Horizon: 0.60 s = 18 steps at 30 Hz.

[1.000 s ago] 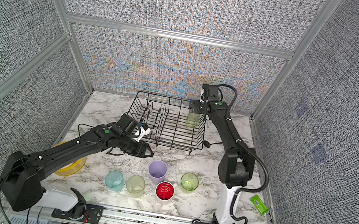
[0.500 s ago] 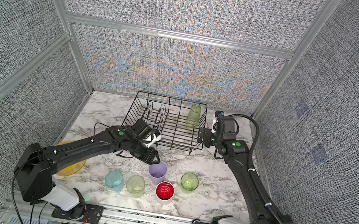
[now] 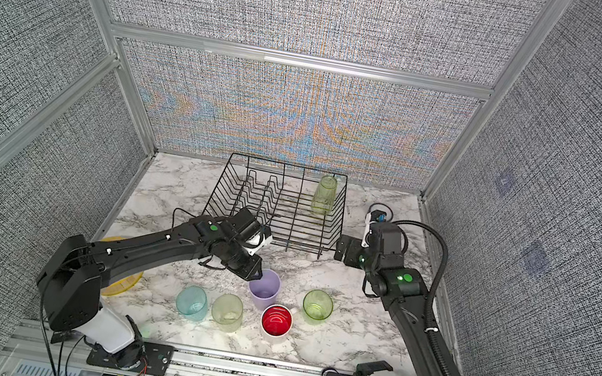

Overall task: Load cups into a dish rack
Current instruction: Pick up the cup from the center of the table.

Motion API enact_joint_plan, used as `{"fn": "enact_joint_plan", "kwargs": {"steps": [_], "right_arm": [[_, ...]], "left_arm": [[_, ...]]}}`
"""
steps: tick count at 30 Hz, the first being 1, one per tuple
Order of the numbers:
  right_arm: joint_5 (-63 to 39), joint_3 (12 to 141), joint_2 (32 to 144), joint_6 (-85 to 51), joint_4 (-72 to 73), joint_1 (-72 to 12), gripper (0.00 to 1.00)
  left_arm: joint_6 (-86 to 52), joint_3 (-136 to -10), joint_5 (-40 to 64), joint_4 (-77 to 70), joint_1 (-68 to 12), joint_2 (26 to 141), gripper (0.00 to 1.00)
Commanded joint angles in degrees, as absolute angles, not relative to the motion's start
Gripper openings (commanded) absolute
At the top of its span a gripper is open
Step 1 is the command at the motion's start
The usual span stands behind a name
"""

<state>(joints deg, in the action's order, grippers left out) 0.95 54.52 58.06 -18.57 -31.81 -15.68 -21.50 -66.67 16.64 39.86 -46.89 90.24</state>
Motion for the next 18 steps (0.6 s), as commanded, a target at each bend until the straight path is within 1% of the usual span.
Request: {"fn": "enact_joint_plan", "kwargs": {"steps": [1, 3, 8, 15, 18], "right_arm": [[-4.75, 54.37, 57.49, -22.34, -30.05, -15.73, 0.99], [-5.41, 55.28, 57.13, -21.66, -31.9, -15.73, 0.99], [-5.83, 58.67, 55.89, -20.38, -36.61, -15.73, 0.99], [-15.02, 57.39, 52.82, -26.9, -33.91, -15.73, 0.99], [-20.4, 53.78, 51.46, -30.39, -30.97, -15.74, 0.98]], "left_arm": [[-22.75, -66.7, 16.96, 38.14, -46.96, 91.05, 0.19], [-23.72, -66.64, 16.36, 38.32, -47.02, 90.91, 0.09], [-24.97, -65.31, 15.03, 37.7, -46.98, 87.94, 0.0], [-26.56, -65.82, 15.56, 37.79, -46.85, 83.59, 0.0], [-29.7, -66.87, 15.48, 37.26, -46.38, 81.58, 0.0]]}}
